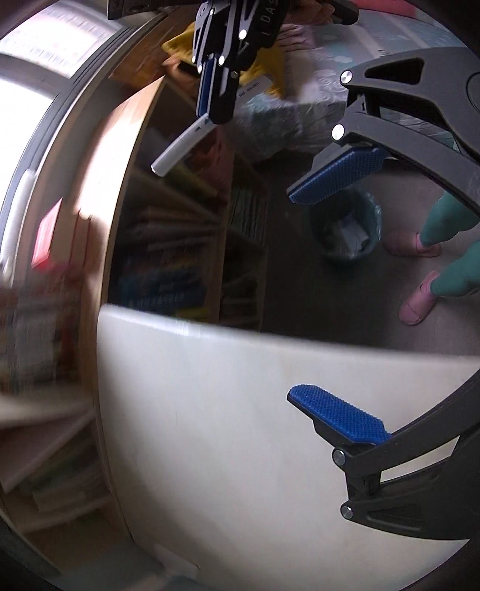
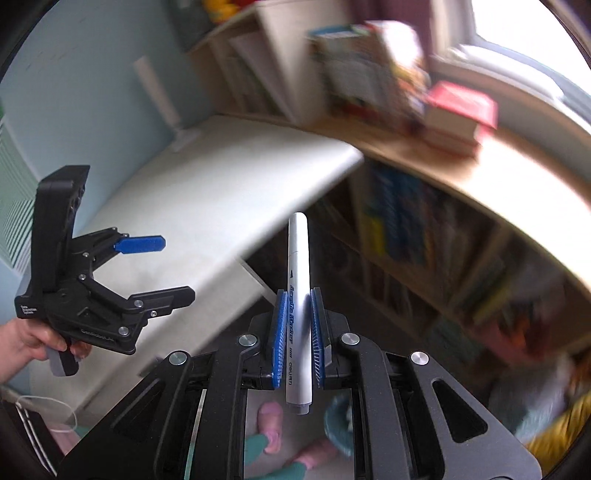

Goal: Collect trash
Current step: 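Carry the white marker with the right tool over the wastebasket, then open the right tool to drop the marker into the wastebasket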

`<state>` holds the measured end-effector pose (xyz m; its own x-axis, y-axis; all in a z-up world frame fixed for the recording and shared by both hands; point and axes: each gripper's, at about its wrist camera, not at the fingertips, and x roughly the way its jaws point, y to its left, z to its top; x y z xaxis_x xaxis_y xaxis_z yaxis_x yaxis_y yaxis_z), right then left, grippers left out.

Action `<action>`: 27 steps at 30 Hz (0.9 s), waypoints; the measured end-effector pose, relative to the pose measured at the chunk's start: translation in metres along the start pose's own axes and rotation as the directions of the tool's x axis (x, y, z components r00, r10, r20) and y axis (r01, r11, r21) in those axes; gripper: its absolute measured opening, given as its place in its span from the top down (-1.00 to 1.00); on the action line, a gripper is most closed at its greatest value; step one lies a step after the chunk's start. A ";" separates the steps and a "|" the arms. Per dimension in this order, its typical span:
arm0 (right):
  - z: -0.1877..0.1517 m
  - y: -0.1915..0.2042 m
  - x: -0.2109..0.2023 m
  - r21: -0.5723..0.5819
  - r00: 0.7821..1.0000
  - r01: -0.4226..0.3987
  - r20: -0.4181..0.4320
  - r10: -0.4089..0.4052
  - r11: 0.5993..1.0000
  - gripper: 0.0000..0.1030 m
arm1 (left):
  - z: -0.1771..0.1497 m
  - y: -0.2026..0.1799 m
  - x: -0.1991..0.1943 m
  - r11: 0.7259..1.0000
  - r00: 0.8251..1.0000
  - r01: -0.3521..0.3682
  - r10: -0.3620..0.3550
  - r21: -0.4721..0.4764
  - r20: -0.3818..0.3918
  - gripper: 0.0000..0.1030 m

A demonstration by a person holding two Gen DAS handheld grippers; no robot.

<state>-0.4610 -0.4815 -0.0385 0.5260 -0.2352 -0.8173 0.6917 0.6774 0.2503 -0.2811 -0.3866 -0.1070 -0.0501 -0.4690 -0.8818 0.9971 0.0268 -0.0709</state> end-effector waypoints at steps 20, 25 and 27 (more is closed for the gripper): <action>-0.193 -0.113 0.076 0.366 0.964 0.074 -0.264 0.028 0.928 0.73 | -0.063 -0.131 0.156 0.975 0.945 0.115 -0.048 0.188 -0.325 -0.86; -0.206 -0.124 0.089 0.388 0.950 0.111 -0.312 0.017 0.915 0.33 | -0.076 -0.138 0.174 0.972 0.937 0.092 -0.012 0.216 -0.348 -0.86; -0.209 -0.128 0.090 0.396 0.949 0.114 -0.314 0.018 0.911 0.32 | -0.081 -0.141 0.183 0.970 0.929 0.079 0.012 0.229 -0.369 -0.86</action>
<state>-0.6058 -0.4434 -0.2523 0.3566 0.0077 -0.9342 0.8859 0.3147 0.3407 -0.4354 -0.4049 -0.2960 -0.0560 -0.1096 -0.9924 0.9766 -0.2128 -0.0316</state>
